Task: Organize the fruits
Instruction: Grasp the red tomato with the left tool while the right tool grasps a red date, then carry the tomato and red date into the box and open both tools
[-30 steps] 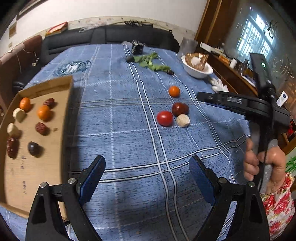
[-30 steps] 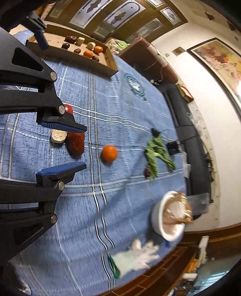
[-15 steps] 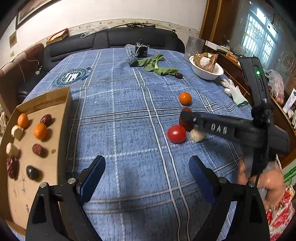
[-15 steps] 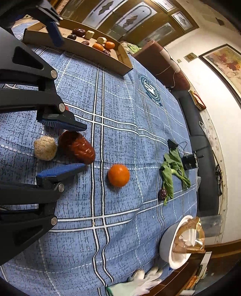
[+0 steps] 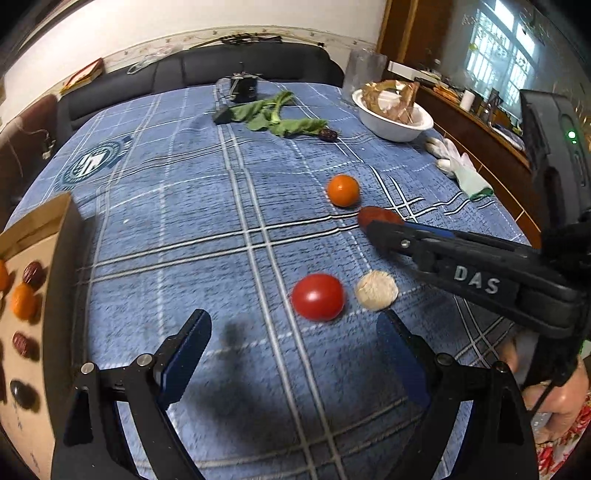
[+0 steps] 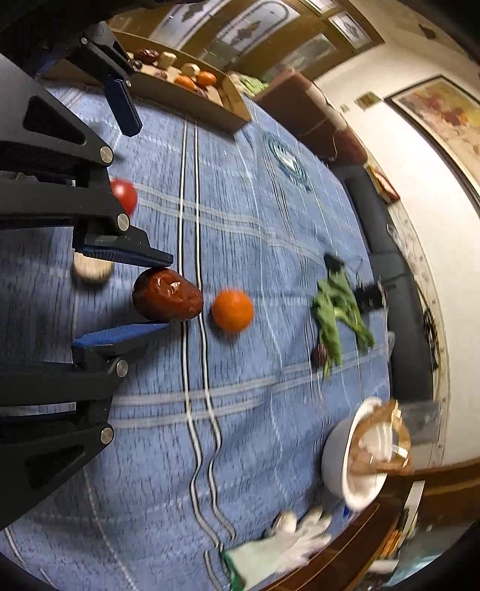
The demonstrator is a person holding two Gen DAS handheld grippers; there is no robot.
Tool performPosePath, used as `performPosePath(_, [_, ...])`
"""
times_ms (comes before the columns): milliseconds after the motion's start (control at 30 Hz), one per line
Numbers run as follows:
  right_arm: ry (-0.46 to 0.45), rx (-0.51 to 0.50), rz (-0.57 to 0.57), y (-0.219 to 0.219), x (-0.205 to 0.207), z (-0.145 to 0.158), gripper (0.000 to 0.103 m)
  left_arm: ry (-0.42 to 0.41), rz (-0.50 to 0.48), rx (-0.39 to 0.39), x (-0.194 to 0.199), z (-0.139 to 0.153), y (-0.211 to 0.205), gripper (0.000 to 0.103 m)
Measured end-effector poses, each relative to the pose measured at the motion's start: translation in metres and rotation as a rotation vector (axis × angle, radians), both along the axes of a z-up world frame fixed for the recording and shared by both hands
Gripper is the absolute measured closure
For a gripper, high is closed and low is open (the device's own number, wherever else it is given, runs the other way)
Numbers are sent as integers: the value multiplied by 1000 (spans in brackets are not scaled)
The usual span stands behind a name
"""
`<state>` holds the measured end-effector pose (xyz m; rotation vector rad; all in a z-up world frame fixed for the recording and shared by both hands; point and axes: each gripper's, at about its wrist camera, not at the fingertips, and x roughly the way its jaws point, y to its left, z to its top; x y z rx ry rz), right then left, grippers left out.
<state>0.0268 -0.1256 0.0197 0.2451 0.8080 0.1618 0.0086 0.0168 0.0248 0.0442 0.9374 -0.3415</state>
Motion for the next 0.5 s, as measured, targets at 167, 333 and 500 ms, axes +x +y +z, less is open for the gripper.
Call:
performPosePath(167, [20, 37, -31, -17, 1, -3, 70, 35, -38, -5, 14, -10, -10, 43])
performPosePath(333, [30, 67, -27, -20, 4, -7, 70, 2, -38, 15, 15, -11, -12, 65])
performPosePath(500, [22, 46, -23, -14, 4, -8, 70, -32, -26, 10, 13, -12, -9, 72])
